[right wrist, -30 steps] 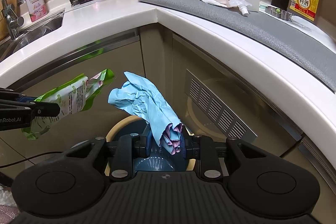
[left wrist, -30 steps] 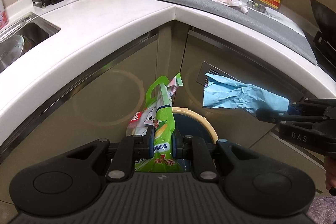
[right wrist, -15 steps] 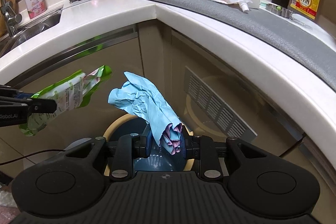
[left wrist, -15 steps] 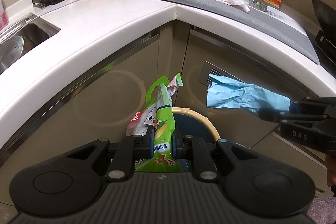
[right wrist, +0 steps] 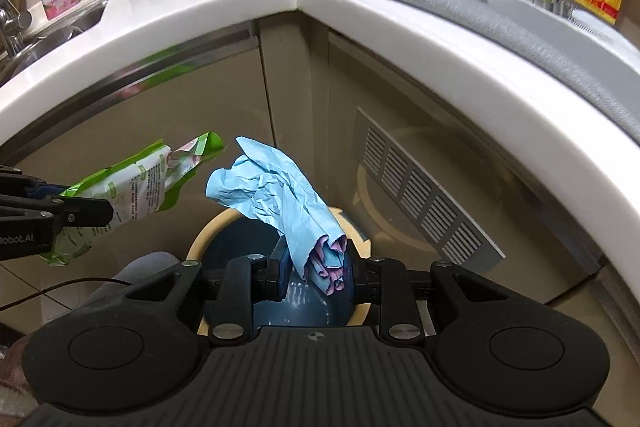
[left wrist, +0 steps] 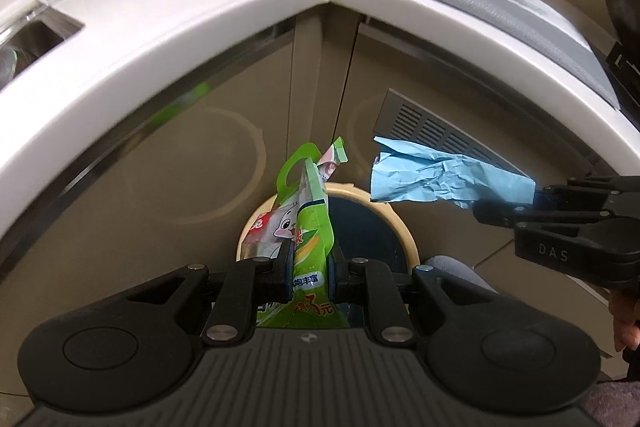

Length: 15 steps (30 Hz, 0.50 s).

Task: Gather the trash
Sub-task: 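Carry the green pouch and blue towel down over the trash bin with both tools, then open both tools to drop the pouch and towel into the bin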

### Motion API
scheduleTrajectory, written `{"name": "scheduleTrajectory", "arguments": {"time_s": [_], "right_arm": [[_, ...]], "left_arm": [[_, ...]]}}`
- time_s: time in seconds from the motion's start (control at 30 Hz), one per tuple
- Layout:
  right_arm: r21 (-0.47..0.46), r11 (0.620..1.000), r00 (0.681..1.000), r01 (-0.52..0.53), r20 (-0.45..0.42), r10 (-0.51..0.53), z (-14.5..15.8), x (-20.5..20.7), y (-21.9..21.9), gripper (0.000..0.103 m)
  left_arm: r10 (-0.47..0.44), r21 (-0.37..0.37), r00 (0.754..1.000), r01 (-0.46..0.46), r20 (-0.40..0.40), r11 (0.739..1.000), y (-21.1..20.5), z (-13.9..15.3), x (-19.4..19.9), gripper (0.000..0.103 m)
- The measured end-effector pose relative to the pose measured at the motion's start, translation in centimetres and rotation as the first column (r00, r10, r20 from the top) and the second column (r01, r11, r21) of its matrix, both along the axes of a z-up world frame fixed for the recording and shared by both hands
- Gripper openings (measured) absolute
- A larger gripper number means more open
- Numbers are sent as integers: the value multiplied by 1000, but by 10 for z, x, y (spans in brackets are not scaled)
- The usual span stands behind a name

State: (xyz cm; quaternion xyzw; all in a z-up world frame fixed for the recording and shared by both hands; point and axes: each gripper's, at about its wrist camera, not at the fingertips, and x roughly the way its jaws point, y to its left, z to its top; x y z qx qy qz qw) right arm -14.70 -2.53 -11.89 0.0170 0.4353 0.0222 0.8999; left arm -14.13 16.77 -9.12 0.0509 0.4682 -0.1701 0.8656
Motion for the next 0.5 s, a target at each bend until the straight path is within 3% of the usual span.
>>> {"name": "scheduleTrajectory", "arguments": {"time_s": [0.5], "right_arm": [[33,999,991,17,-132,-12,-33,30,0,28]], "left_arm": [[-12,0,993,12,-120,1000,-8,-37,30,17]]}}
